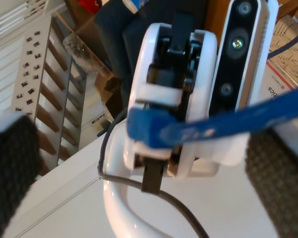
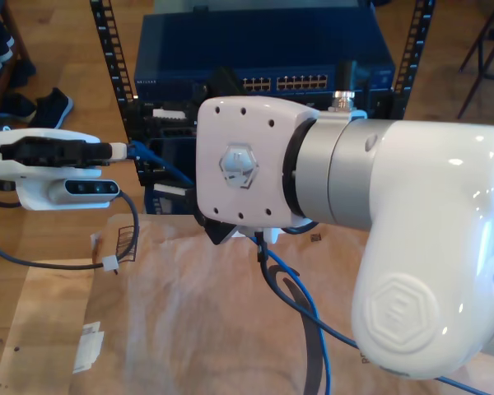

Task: Grab the cable and plug it in

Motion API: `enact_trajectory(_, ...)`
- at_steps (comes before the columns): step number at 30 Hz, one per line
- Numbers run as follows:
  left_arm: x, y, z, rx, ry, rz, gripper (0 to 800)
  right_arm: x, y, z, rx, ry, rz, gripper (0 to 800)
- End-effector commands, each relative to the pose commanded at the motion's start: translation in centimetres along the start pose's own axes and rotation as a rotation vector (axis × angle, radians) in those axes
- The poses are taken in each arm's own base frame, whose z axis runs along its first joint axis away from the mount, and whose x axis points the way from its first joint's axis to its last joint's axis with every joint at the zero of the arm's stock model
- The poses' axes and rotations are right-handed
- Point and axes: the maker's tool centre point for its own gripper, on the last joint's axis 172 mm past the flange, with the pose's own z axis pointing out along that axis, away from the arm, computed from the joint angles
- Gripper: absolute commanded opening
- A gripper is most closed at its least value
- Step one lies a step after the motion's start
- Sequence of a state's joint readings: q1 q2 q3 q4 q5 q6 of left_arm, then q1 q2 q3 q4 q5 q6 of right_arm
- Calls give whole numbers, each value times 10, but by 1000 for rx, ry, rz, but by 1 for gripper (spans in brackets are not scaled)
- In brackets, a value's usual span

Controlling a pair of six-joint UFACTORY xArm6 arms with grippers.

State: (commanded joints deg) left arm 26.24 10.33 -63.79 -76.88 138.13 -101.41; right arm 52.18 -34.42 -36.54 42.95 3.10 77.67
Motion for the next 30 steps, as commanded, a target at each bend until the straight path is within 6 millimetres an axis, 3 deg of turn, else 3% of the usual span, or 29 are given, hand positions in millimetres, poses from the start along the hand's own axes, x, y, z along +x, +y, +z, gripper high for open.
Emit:
enact_trajectory(6,1,-1,1,7,-2,-2,25,-3,2,0,-4,-6,-1,526)
enact_trajectory(11,1,-1,2,7,-1,-1,25,-6,3,1,-7,-11,-3,427)
enact_trajectory(30,1,-2,3,9,5,0,25,-15,11,11,-30,-22,-11,365)
